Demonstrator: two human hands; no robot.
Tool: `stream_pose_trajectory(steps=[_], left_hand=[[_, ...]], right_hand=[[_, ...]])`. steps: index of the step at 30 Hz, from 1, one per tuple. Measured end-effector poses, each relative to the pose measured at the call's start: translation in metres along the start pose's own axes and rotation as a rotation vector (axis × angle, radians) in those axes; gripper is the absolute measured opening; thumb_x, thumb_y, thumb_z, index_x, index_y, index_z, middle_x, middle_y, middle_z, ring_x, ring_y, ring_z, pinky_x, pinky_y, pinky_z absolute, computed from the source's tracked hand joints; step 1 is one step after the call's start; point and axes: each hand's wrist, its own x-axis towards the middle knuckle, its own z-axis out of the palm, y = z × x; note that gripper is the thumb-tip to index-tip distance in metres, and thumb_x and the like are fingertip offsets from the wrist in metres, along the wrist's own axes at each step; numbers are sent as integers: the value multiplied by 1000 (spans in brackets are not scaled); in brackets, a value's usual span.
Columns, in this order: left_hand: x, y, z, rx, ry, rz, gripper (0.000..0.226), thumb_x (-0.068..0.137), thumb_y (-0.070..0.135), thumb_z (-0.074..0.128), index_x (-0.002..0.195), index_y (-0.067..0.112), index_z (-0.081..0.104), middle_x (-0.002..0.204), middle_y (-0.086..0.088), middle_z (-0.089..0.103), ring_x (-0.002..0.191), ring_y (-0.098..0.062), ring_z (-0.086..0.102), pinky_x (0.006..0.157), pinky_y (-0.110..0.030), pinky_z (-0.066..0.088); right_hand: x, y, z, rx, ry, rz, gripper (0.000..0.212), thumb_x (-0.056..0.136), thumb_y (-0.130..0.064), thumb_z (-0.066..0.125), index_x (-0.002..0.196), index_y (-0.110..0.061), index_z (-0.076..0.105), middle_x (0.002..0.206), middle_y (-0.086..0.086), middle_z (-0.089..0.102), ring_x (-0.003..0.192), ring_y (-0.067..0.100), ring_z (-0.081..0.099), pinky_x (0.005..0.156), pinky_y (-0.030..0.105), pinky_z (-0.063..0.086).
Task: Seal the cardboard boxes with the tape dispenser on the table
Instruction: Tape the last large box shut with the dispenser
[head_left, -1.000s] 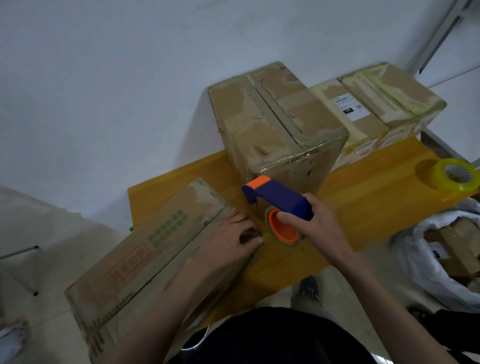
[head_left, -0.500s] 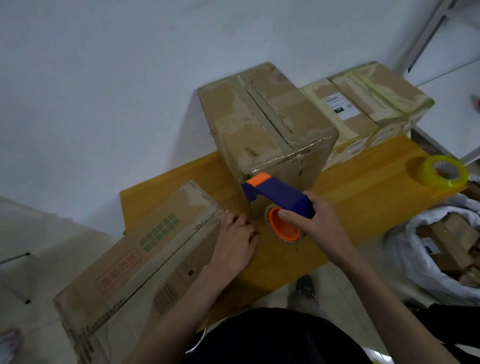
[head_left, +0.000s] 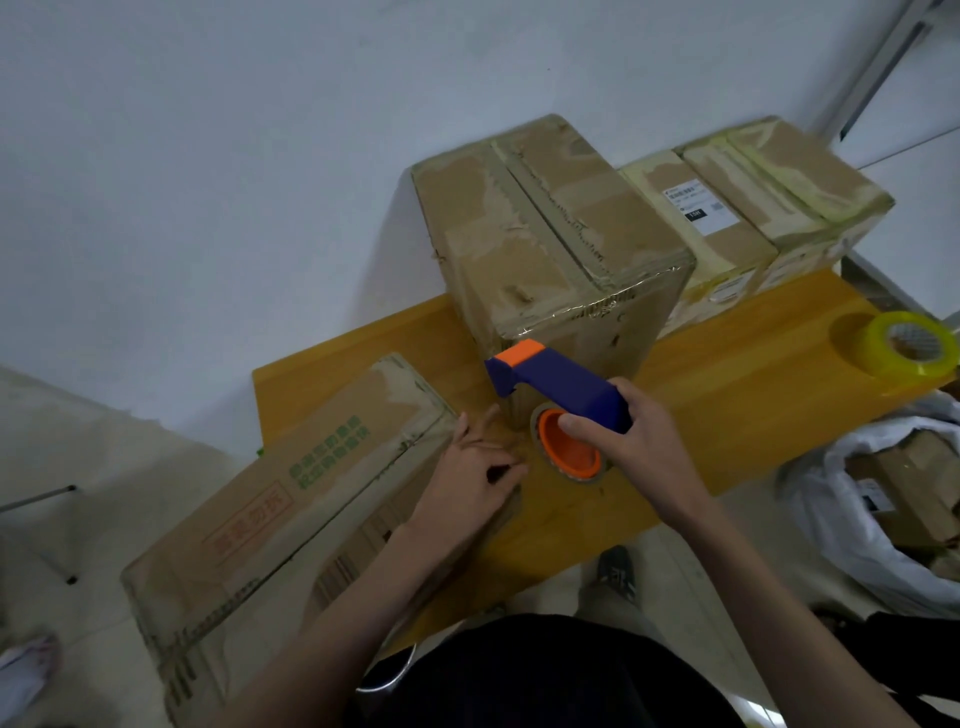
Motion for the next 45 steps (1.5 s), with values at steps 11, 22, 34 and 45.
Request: stream_pose_trajectory(steps=[11, 22, 34, 45], left_hand=[[35, -24, -35, 215, 173, -603, 109, 93, 57, 55, 156, -1, -11, 163, -20, -23, 151, -33, -21, 123, -41, -6], [-18, -50, -61, 351, -204, -87, 99, 90, 40, 63, 160, 26, -6, 163, 2, -30, 150, -20, -27, 124, -49, -4], [-94, -54, -57, 336, -356, -12, 95, 91, -3, 53, 157, 46, 6, 163, 21, -24, 148, -10, -30, 124, -53, -8], [-113, -113, -81, 119, 292, -746, 117, 73, 86, 56, 160, 31, 0, 166, 3, -22, 154, -34, 4, 121, -57, 21]], right_hand=[[2, -3, 8, 14, -30, -17, 54, 69, -69, 68, 103, -27, 62, 85, 0, 62, 75, 18, 59, 65, 25, 48], [13, -23, 29, 122, -69, -127, 44, 75, -56, 74, 102, -23, 63, 79, -10, 59, 69, 5, 55, 61, 16, 45], [37, -35, 105, 66, -145, -133, 30, 85, -35, 79, 101, -16, 62, 85, 0, 62, 67, 0, 55, 58, 13, 43], [57, -39, 134, 67, -127, -68, 34, 84, -38, 79, 106, -21, 60, 93, -4, 63, 81, 8, 61, 68, 23, 52]])
